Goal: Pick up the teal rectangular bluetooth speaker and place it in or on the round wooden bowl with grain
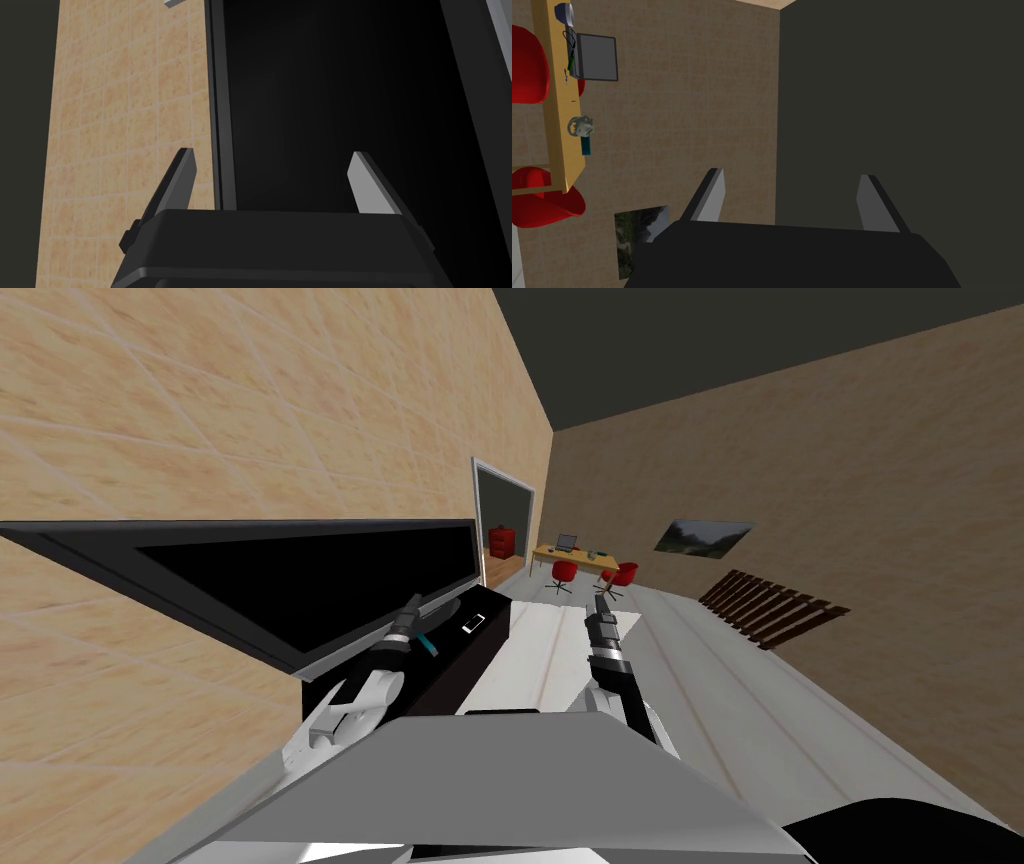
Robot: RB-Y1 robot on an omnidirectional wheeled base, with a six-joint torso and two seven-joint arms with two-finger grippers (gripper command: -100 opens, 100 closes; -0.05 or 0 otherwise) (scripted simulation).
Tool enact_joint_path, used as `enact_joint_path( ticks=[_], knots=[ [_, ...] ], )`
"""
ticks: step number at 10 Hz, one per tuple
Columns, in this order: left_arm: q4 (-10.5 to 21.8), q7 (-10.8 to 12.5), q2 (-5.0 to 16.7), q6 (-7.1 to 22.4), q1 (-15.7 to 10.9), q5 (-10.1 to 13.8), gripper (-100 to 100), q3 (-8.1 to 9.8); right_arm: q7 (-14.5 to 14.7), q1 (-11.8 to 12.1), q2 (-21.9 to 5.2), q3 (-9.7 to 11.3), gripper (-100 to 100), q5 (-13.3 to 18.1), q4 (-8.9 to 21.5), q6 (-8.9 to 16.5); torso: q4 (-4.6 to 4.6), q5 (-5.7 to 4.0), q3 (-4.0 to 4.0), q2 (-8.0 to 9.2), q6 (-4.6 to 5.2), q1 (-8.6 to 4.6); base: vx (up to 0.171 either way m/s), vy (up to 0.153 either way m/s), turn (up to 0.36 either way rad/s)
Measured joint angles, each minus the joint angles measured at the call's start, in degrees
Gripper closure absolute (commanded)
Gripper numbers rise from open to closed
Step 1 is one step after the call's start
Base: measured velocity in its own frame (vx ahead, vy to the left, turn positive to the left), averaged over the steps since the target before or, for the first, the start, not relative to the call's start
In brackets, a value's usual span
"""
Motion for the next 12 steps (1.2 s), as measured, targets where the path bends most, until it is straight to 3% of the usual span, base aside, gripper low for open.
enact_joint_path(
  ticks=[4,5,11,12],
  knots=[
    [6.6,-2.8,3.2,4.5,-1.9,3.3,-100,0.49,0.0,0.0,0.0,0.0,0,0.0,0.0,0.0,-0.01,0.01,-0.02,-0.03,-0.01,0.04,-0.041,0.016,-0.079],
    [6.8,-3.2,3.0,5.6,-2.3,3.4,-100,0.64,0.0,0.0,0.0,0.0,0,0.0,0.0,0.0,-0.02,0.00,-0.06,-0.11,-0.02,-0.01,-0.033,0.009,-0.144],
    [15.5,-8.3,5.6,14.9,-6.8,7.3,-100,1.47,0.0,0.0,0.0,0.0,0,0.0,0.0,0.0,-0.03,0.01,-0.07,-0.12,-0.02,0.04,-0.029,0.016,-0.097],
    [16.8,-8.4,6.4,15.3,-6.8,7.9,-100,1.41,0.0,0.0,0.0,0.0,0,0.0,0.0,0.0,-0.03,0.00,-0.09,-0.15,-0.04,0.03,-0.015,0.015,-0.148]
  ],
)
